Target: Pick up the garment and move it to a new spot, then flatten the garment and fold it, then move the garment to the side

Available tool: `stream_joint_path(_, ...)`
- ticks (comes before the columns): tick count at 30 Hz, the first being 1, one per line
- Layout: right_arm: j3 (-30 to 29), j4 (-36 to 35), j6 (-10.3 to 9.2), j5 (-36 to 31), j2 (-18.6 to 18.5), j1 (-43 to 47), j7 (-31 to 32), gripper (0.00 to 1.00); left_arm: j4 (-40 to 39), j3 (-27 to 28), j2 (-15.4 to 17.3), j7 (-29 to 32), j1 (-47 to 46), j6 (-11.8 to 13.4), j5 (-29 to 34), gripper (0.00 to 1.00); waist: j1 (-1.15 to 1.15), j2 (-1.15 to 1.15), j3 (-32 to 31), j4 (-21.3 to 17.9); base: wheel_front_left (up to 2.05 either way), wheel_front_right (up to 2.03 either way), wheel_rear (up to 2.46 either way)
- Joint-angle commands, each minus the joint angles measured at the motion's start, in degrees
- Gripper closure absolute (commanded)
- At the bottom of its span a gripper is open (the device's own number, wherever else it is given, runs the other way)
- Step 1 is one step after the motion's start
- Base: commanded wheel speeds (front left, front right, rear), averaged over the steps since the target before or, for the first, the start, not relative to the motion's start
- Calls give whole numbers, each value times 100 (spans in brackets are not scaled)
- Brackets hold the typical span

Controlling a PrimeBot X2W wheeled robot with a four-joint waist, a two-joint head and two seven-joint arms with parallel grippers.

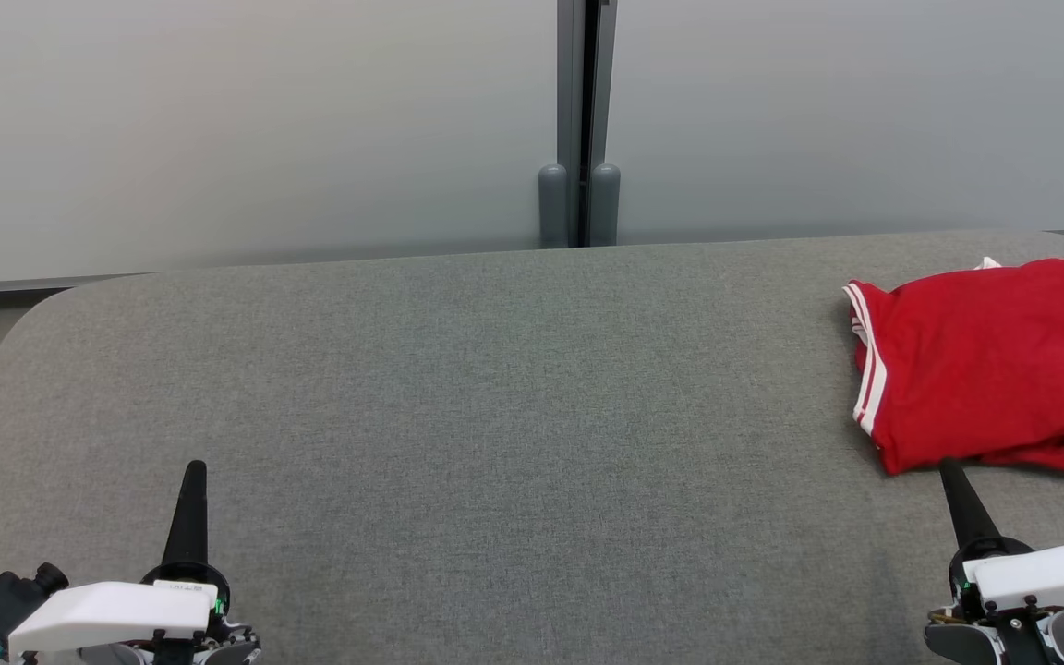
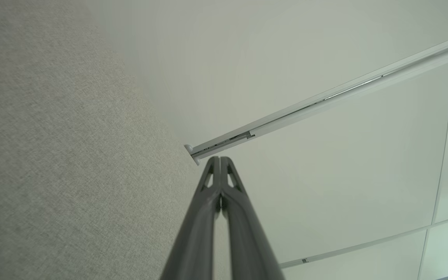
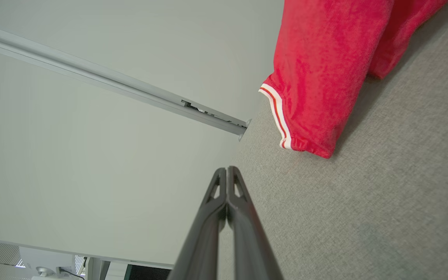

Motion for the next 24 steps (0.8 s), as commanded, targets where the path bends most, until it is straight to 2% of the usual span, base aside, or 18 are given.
stream_joint_path(1,-37,-67,2,105,-21,-109,39,100,-29,37,37,31,-163,-30,-99,100,0,0,2,0,0,0,0)
stream_joint_path(24,-237,-124,2,1102,56,-152,339,100,30,115,39,331,-333,-52,-1191,100,0,0,60,-1,0,0,0)
